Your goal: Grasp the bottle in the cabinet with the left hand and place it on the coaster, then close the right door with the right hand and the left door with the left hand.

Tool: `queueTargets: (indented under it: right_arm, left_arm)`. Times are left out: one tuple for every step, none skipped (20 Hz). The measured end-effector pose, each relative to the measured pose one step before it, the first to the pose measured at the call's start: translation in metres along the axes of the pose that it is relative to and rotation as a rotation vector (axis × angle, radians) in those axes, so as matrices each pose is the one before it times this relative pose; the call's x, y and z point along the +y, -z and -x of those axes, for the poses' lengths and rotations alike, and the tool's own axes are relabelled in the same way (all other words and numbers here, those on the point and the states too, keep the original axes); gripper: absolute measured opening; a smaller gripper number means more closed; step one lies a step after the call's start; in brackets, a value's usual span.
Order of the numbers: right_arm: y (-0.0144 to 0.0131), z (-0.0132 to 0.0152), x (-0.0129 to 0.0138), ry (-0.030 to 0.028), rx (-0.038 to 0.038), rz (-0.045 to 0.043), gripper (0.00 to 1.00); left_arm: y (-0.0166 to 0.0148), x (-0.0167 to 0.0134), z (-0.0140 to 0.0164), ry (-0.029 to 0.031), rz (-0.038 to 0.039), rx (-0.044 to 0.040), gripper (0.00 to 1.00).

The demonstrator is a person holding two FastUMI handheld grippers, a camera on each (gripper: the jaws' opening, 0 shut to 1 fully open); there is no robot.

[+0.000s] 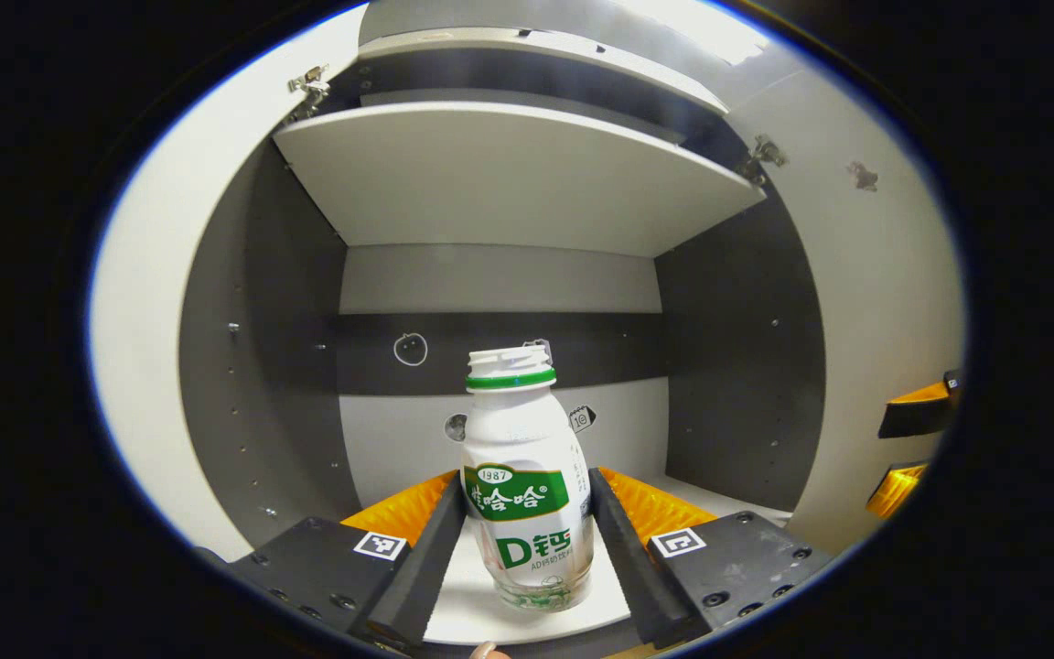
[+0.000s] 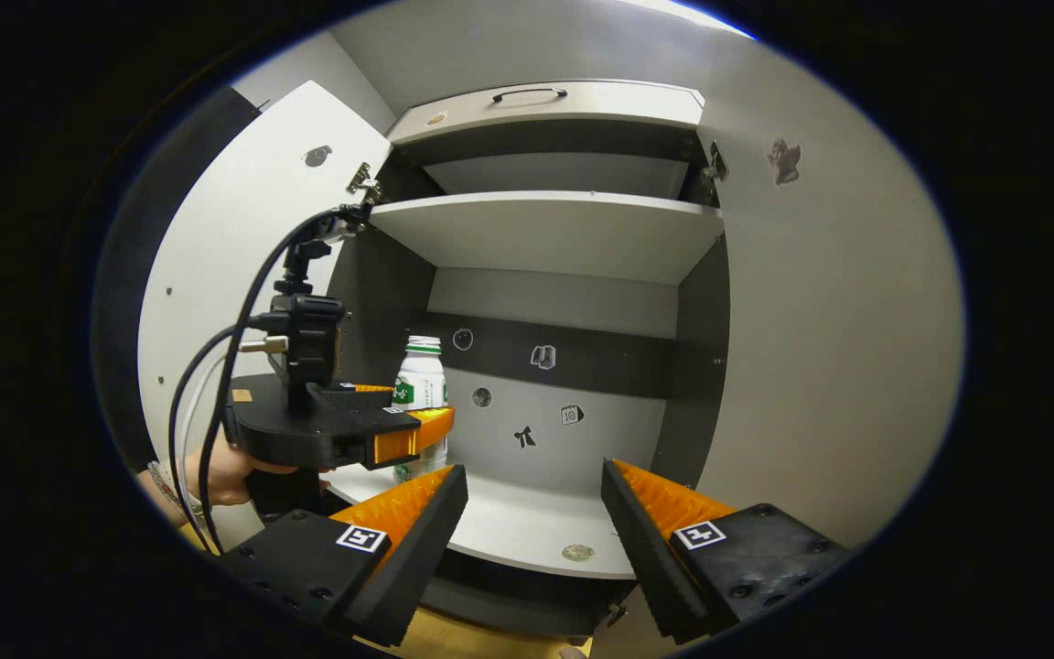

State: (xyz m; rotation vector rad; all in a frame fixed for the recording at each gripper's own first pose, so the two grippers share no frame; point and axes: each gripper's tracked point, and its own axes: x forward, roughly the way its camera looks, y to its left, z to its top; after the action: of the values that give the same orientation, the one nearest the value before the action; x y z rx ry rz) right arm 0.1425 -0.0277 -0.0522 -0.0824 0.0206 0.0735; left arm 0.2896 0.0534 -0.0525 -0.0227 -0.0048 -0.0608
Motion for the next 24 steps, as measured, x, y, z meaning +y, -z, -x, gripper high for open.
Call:
queueTargets:
  right_arm:
    - [-0.00374,0.00616,0.00157,-0.00045,-0.00628,0.00055,0.98]
    - [-0.00327,0.00742,0.00218,-0.00135,-0.00657,-0.00235,0.98]
    - [-0.00337,0.00650,0.00310,-0.00368,-0.00329,-0.00430,0.98]
    - [-0.00219,0.00790,0.00418,-0.00468,-0.00211,-0.00388,0.98]
    - [-0.00312,0.00711,0.00305,-0.00232,-0.00317,-0.00122,0.98]
    - [-0.00274,0.00683,0.00280,0.00101,-0.00334,0.00271,0.98]
    - [-0.00175,0.00657,0.00186,0.00395,0.00113,0.00837,0.98]
    - [-0.00196,0.00696,0.00144,0.00449,0.00032,0.01159,0.98]
    - [-0.00261,0.00560,0.00109,0.00646,-0.00290,0.01107,0.98]
    - [-0.00297,0.00560,0.00025,0.00777,-0.00164,0.00763,0.98]
    - [-0.00219,0.00460,0.00051,0.00616,0.00068,0.00317,0.98]
    - [-0.00138,0.00566,0.00017,0.00650,0.00120,-0.00115,0.98]
    - [-0.00106,0.00514,-0.00089,0.01184,0.00254,0.00034,0.98]
    - [0.00089,0.00497,-0.00455,0.02509,0.00754,0.00674,0.98]
    - [0.00315,0.00521,-0.00603,0.03119,0.01281,0.01274,0.98]
    - [0.00274,0.00505,-0.00341,0.02277,0.00941,0.01354,0.98]
    - [0.00369,0.00511,-0.00392,0.02357,0.00848,0.01183,0.98]
    - [0.00499,0.00494,-0.00450,0.02145,0.01181,0.00891,0.98]
    - [0.00623,0.00446,-0.00365,0.02017,0.01458,0.00713,0.98]
    - [0.00607,0.00475,-0.00450,0.02384,0.01275,0.00690,0.98]
    - [0.00547,0.00484,-0.00454,0.02519,0.00674,0.00894,0.98]
    - [0.00510,0.00423,-0.00435,0.02758,0.00005,0.01198,0.98]
    - [0.00434,0.00322,-0.00210,0.01802,-0.00292,0.01294,0.98]
    - [0.00513,0.00273,0.00151,0.00412,-0.00069,0.01088,0.98]
  left_arm:
    - [-0.00238,0.00028,0.01375,-0.00305,0.00384,-0.00120,0.82]
    - [-0.00222,-0.00108,0.01124,-0.00511,-0.00318,0.00068,0.83]
    - [-0.00042,-0.00029,0.01012,-0.00777,-0.01155,0.00209,0.82]
    - [-0.00135,0.00017,0.01070,-0.00917,-0.01730,0.00155,0.82]
    - [-0.00057,-0.00114,0.01085,-0.00773,-0.01677,0.00128,0.82]
    - [0.00003,-0.00217,0.01086,-0.00066,-0.00978,0.00280,0.82]
    - [0.00040,-0.00342,0.01024,0.00507,-0.00162,0.00092,0.82]
    - [-0.00115,-0.00400,0.01015,0.00937,0.00302,-0.00270,0.82]
    - [0.00021,-0.00345,0.01004,0.01015,0.00501,-0.00134,0.82]
    - [-0.00032,-0.00306,0.00945,0.00906,0.00628,-0.00002,0.83]
    - [0.00094,-0.00417,0.01008,0.01075,0.00589,-0.00019,0.82]
    - [0.00173,-0.00381,0.01036,0.01050,0.00584,-0.00032,0.82]
    - [0.00298,-0.00403,0.01109,0.01037,0.00643,-0.00071,0.82]
    - [0.00318,-0.00478,0.00991,0.01247,0.00175,-0.00142,0.82]
    - [0.00525,-0.00605,0.01163,0.00995,-0.00392,-0.00360,0.82]
    - [0.00571,-0.00649,0.01056,0.01131,-0.00810,0.00039,0.82]
    - [0.00752,-0.00736,0.01065,0.01154,-0.00875,0.00147,0.82]
    - [0.00860,-0.00914,0.00935,0.01760,-0.00620,0.00234,0.82]
    - [0.01152,-0.01093,0.00969,0.02209,-0.00076,0.00294,0.82]
    - [0.01172,-0.01184,0.00893,0.02267,0.00704,0.00151,0.82]
    - [0.01431,-0.01131,0.00812,0.02032,0.01427,0.00458,0.82]
    - [0.01605,-0.01272,0.00651,0.02139,0.01964,0.00892,0.82]
    - [0.01763,-0.01223,0.00430,0.02054,0.02242,0.01445,0.82]
    - [0.01728,-0.01131,0.00400,0.01732,0.01966,0.02094,0.82]
